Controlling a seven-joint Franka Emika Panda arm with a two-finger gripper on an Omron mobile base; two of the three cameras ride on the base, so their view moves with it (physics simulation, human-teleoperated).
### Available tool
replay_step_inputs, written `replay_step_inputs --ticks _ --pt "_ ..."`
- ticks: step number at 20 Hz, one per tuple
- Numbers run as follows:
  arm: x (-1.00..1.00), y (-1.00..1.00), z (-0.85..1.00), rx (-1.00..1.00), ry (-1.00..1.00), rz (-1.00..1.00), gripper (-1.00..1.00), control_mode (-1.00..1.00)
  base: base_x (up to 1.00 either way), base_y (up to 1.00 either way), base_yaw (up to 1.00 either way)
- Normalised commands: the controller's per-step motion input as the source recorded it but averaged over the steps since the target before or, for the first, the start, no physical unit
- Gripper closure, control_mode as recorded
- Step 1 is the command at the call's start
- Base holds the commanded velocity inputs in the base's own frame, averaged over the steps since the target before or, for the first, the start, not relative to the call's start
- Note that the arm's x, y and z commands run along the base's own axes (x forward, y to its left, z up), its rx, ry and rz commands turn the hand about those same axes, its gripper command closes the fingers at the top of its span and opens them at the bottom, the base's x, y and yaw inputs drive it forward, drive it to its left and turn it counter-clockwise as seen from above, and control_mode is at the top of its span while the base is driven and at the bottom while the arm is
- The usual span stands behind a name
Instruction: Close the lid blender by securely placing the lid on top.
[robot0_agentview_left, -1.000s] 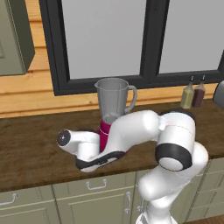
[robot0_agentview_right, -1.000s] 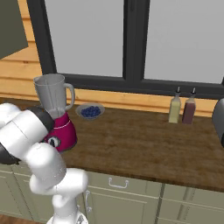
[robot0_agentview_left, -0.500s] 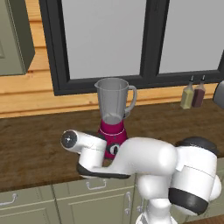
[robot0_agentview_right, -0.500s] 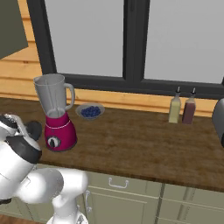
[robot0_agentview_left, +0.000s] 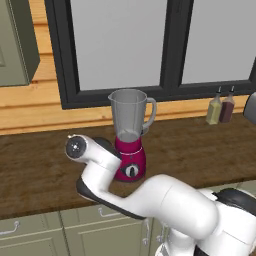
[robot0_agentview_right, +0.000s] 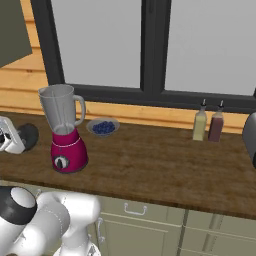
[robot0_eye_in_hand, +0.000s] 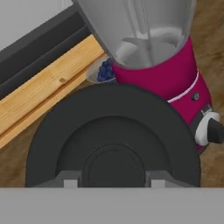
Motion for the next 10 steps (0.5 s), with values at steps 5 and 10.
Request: replay_step_inputs --ticks 5,10 --pt "-0.21 0.08 0.78 0.0 0.0 0.01 1.0 -1.0 0.0 0.0 0.0" --pt "-0.12 0.0 0.68 0.0 0.0 0.05 1.0 -1.0 0.0 0.0 0.0"
